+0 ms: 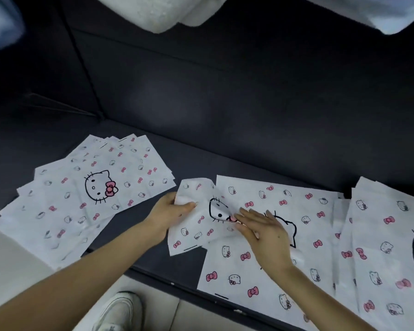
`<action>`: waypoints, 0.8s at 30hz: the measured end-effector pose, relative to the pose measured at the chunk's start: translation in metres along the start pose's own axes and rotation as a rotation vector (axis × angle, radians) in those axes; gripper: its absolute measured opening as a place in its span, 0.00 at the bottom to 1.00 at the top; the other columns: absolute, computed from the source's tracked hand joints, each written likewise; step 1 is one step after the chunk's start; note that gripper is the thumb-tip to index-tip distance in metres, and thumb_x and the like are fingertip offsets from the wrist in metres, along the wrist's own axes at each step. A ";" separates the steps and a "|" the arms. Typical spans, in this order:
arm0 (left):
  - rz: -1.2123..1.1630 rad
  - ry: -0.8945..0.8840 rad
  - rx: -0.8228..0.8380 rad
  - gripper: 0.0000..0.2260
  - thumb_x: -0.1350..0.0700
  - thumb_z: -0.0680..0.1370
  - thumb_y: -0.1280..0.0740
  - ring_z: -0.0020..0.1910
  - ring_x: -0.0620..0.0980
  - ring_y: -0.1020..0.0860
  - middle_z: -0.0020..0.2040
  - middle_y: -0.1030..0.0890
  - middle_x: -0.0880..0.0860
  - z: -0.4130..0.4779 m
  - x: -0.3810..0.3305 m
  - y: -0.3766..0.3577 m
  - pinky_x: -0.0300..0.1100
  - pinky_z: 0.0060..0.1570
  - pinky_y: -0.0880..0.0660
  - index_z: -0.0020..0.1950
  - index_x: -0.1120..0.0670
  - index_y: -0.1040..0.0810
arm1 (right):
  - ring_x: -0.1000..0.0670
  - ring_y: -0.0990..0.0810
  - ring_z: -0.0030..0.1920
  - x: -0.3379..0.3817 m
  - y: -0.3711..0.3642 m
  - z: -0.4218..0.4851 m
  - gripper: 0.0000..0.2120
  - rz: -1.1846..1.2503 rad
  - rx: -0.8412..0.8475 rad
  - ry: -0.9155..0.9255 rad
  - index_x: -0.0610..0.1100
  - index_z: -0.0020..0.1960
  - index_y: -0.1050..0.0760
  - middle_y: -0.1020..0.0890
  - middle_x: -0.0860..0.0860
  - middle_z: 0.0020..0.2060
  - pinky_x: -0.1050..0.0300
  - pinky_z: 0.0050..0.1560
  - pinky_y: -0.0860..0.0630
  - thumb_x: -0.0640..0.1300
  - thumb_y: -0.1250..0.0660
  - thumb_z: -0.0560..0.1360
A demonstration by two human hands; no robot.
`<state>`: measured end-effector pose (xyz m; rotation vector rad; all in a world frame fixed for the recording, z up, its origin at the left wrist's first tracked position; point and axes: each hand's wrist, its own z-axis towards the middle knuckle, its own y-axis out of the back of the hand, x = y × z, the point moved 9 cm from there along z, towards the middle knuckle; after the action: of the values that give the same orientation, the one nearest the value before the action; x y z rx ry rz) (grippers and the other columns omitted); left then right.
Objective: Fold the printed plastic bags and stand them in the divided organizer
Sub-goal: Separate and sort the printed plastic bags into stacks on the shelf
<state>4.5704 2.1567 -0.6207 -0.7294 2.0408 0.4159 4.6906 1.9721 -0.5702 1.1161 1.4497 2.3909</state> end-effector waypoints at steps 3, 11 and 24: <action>-0.042 -0.174 -0.231 0.12 0.62 0.76 0.31 0.39 0.45 0.20 0.46 0.20 0.51 -0.003 -0.031 0.055 0.36 0.37 0.21 0.54 0.48 0.29 | 0.51 0.17 0.53 0.031 -0.019 0.033 0.17 0.004 -0.008 0.059 0.50 0.53 0.17 0.15 0.51 0.51 0.47 0.64 0.32 0.56 0.39 0.74; 0.106 -0.316 -0.599 0.23 0.57 0.78 0.33 0.55 0.55 0.21 0.59 0.22 0.54 -0.001 -0.057 0.218 0.57 0.56 0.24 0.71 0.45 0.34 | 0.43 0.24 0.65 0.108 -0.117 0.097 0.19 0.016 0.101 0.063 0.45 0.63 0.22 0.22 0.45 0.62 0.45 0.70 0.41 0.53 0.37 0.77; 1.137 -0.237 -0.781 0.27 0.49 0.77 0.34 0.66 0.68 0.33 0.68 0.32 0.68 0.019 -0.013 0.241 0.61 0.63 0.37 0.74 0.56 0.35 | 0.40 0.21 0.59 0.009 -0.104 0.004 0.35 -0.434 0.233 -0.117 0.44 0.61 0.21 0.20 0.43 0.60 0.39 0.65 0.32 0.63 0.59 0.80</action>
<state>4.4338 2.3566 -0.6171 0.1716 1.8503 1.8969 4.6603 2.0342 -0.6491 0.8535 1.7498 1.8718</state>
